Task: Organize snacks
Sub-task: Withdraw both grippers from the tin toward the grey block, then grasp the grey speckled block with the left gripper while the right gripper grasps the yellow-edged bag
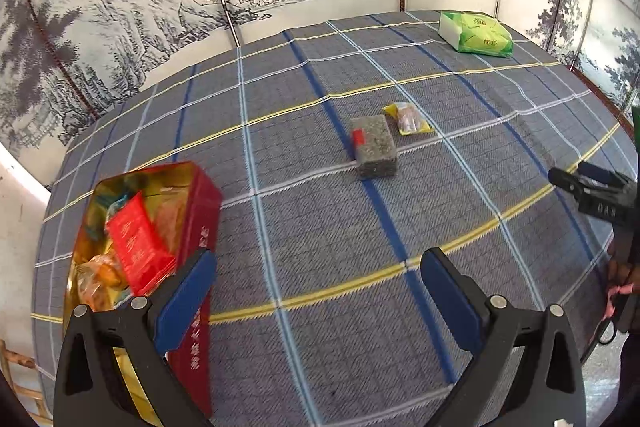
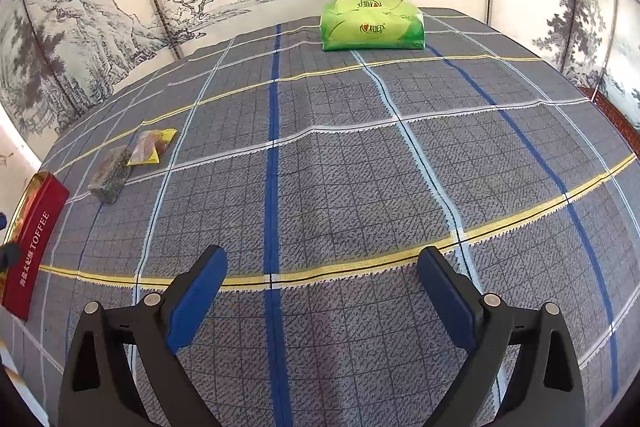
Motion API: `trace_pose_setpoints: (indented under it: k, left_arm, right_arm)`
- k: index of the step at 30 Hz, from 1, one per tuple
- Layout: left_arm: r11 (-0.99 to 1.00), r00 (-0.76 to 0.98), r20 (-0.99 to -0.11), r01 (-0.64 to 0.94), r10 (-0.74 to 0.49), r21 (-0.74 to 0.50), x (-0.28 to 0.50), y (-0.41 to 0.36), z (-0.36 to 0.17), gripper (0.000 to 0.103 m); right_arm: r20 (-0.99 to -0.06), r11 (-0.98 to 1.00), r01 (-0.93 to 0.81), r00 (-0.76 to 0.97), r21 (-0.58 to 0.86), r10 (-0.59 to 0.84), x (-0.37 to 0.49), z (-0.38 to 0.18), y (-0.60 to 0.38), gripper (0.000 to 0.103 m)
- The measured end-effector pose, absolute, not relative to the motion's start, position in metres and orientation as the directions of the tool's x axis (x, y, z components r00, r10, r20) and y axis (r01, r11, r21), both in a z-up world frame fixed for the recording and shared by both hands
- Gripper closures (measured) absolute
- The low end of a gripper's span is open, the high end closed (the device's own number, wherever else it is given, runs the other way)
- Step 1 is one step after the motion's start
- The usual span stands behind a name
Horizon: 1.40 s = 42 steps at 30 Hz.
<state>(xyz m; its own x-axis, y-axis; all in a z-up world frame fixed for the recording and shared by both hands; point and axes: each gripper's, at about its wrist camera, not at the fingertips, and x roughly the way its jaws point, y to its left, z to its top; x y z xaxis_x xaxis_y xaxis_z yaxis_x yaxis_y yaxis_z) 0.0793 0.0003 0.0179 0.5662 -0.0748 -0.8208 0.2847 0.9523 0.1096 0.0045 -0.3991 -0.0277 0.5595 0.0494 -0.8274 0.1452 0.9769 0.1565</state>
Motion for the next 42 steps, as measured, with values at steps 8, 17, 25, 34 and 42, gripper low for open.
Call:
trace_pose_setpoints:
  k: [8,17,25,34,42]
  left_arm:
    - [0.943,0.547,-0.821,0.332,-0.164,0.033,0.121,-0.027,0.008,0.002]
    - [0.915,0.500,-0.847,0.402,-0.180,0.043,0.167,-0.057,-0.016,0.006]
    - [0.910,0.428,-0.886,0.414,-0.177,0.018,0.197,-0.065,-0.040,0.019]
    - [0.929,0.441,-0.878,0.371,-0.189,-0.013,0.203,-0.060,-0.044,0.072]
    - [0.943,0.436,-0.872,0.322,-0.224,-0.082,0.125,-0.018,-0.036,0.072]
  right_arm:
    - [-0.841,0.985,0.120,0.539,0.124,0.040,0.009,-0.030,-0.391,0.000]
    - [-0.837,0.984,0.107,0.544,0.141,0.061,0.009,-0.030,-0.390,0.000]
    - [-0.835,0.984,0.093,0.545,0.150,0.076,0.013,-0.030,-0.388,0.000]
    - [-0.836,0.984,0.094,0.544,0.149,0.075,0.015,-0.031,-0.387,0.000]
    - [-0.806,0.977,0.048,0.574,0.207,0.143,0.014,-0.026,-0.383,0.001]
